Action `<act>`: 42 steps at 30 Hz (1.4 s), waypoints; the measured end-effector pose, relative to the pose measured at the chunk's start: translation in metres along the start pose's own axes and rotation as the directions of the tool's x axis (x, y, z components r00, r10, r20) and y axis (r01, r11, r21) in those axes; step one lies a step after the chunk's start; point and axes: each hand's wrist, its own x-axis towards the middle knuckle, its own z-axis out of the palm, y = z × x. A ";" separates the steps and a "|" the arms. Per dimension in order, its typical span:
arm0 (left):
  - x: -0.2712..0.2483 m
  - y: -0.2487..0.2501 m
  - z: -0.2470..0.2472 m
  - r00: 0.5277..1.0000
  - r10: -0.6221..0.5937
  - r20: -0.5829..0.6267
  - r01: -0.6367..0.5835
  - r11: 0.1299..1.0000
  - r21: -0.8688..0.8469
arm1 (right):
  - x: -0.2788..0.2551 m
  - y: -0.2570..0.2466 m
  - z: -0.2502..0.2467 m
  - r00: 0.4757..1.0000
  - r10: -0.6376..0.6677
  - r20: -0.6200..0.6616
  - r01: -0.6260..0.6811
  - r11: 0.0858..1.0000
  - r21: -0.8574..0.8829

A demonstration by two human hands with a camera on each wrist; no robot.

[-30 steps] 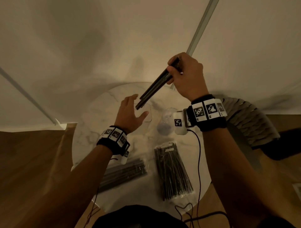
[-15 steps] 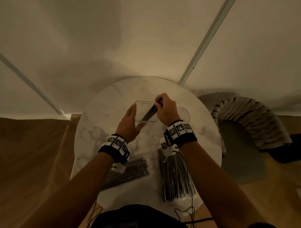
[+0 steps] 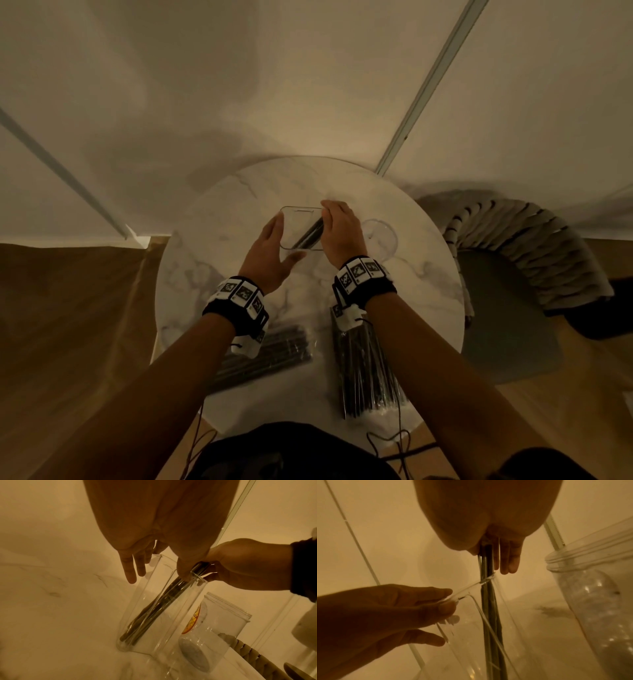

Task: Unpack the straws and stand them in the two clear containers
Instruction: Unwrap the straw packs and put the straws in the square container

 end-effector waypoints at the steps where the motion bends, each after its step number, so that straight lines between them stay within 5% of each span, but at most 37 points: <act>1: 0.000 0.001 0.000 1.000 -0.002 0.002 0.002 1.000 0.000 | 0.000 -0.001 0.000 1.000 0.010 0.007 -0.010 1.000 0.024; 9: -0.006 0.005 -0.004 1.000 -0.006 0.016 0.007 0.999 -0.047 | -0.001 -0.010 -0.016 0.978 0.169 0.120 -0.193 0.955 0.225; 18: -0.061 -0.018 0.004 0.990 -0.120 -0.074 0.116 0.991 -0.060 | -0.060 0.000 -0.050 0.977 0.032 -0.212 0.020 0.971 0.238; 21: -0.089 -0.029 0.013 0.994 -0.112 -0.012 0.112 0.994 -0.007 | -0.099 0.011 -0.044 0.991 0.092 -0.102 -0.061 0.961 0.270; 24: -0.113 -0.032 0.022 0.974 -0.126 0.189 0.104 0.987 0.119 | -0.139 0.033 -0.022 0.983 0.175 0.048 -0.181 0.951 0.252; 27: -0.135 -0.033 0.033 0.919 -0.178 0.351 0.059 0.945 0.323 | -0.172 0.059 0.008 0.929 0.267 0.256 -0.307 0.943 0.131; 31: -0.154 -0.042 0.051 0.877 -0.235 0.419 0.035 0.901 0.432 | -0.200 0.073 0.033 0.839 0.309 0.448 -0.364 0.931 0.039; 42: -0.164 -0.047 0.060 0.923 -0.129 0.363 -0.004 0.940 0.342 | -0.200 0.081 0.053 0.834 0.348 0.428 -0.446 0.882 0.150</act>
